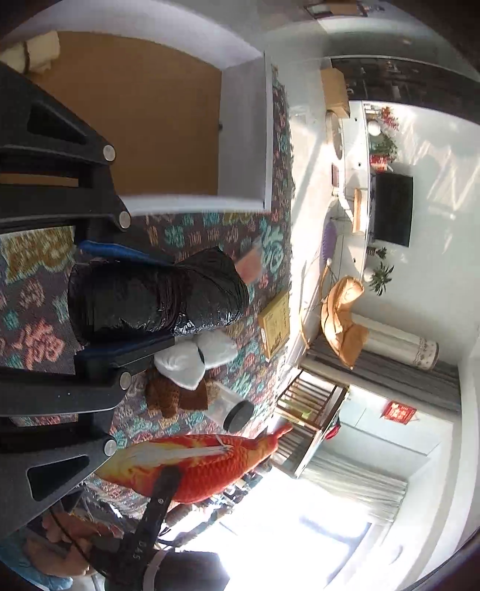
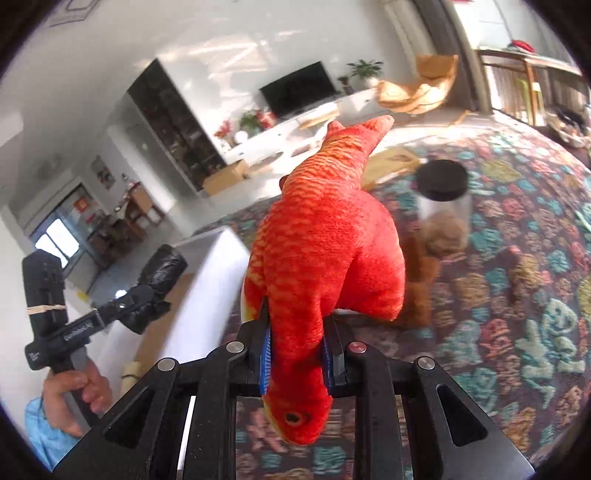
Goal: Organize soft objects
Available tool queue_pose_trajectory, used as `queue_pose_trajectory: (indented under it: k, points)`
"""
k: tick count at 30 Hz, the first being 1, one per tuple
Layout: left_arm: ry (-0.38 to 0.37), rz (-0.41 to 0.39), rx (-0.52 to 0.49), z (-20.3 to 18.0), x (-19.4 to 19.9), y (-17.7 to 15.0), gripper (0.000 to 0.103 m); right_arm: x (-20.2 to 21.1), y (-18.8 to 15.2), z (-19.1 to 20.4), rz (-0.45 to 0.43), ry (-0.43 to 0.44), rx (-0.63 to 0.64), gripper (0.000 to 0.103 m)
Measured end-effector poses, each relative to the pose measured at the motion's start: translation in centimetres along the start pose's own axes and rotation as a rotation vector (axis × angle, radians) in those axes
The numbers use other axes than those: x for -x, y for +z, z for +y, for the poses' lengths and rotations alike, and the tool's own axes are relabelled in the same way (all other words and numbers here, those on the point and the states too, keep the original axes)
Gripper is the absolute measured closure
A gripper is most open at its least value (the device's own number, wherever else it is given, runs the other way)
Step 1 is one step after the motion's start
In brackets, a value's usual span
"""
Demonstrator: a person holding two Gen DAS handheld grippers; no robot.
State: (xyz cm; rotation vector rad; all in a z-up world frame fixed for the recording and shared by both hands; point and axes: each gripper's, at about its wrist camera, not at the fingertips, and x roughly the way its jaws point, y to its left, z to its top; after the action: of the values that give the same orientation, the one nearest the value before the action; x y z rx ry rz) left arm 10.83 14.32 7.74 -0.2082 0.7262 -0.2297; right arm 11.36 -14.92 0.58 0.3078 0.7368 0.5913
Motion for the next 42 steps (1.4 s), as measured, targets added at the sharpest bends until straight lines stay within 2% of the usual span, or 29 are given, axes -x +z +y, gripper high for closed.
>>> queue_pose_trajectory:
  k: [4,5,6,7,8,9,12,16,20,23,26,29,30,32,38,40,42]
  points:
    - [0.187,-0.005,0.043,6.5,4.8,-2.7,0.066,-4.8,-0.6,10.3,0.099,0.182,0.108,0.079]
    - [0.231,0.0,0.062,8.1,5.5,-3.3,0.065,-6.2,-1.0,12.3,0.124,0.216,0.126,0.076]
    - [0.27,0.003,0.081,9.6,6.1,-4.0,0.06,-7.5,-1.4,14.1,0.146,0.238,0.142,0.065]
    - [0.311,0.005,0.101,10.9,6.6,-4.5,0.045,-8.9,-1.9,15.6,0.169,0.259,0.157,0.055]
    - [0.355,0.0,0.122,12.1,6.9,-5.0,0.035,-10.2,-2.3,16.6,0.196,0.271,0.16,0.024]
    - [0.393,-0.018,0.143,13.0,7.4,-5.5,0.019,-11.2,-2.5,17.1,0.208,0.276,0.15,0.016]
    - [0.42,-0.079,0.189,14.4,8.5,-6.3,0.016,-11.7,-3.1,16.1,0.199,0.275,0.135,0.016]
    - [0.368,-0.117,0.168,12.5,7.8,-6.3,0.016,-10.0,-3.4,11.3,0.113,0.091,0.169,0.016]
    - [0.195,-0.14,0.073,6.1,6.0,-6.2,0.016,-8.8,-5.3,4.2,0.048,-0.274,0.236,0.016]
    - [0.053,-0.115,-0.015,-0.9,3.7,-6.4,0.015,-8.3,-7.7,-2.0,0.068,-0.493,0.216,0.016]
    - [-0.084,-0.031,-0.102,-7.4,-0.1,-8.0,0.006,-7.9,-9.9,-7.4,0.117,-0.591,0.13,0.017]
    - [-0.141,0.104,-0.163,-12.0,-5.2,-10.6,0.006,-6.2,-10.4,-11.3,0.107,-0.602,-0.041,0.017]
    - [-0.132,0.139,-0.174,-12.7,-6.8,-11.5,0.006,-4.9,-10.2,-11.7,0.065,-0.595,-0.076,0.017]
    - [-0.086,0.183,-0.167,-13.2,-9.4,-12.8,0.006,-3.8,-10.0,-12.4,0.014,-0.633,-0.113,0.016]
    - [0.086,0.235,-0.114,-10.3,-14.4,-14.2,0.006,-5.2,-10.1,-14.6,0.119,-0.698,-0.211,0.016]
    - [0.11,0.241,-0.094,-9.4,-15.5,-14.6,0.006,-5.2,-10.2,-14.2,0.124,-0.714,-0.185,0.015]
    - [0.134,0.217,-0.115,-9.5,-16.0,-14.7,0.006,-5.4,-10.2,-14.2,0.136,-0.721,-0.173,0.015]
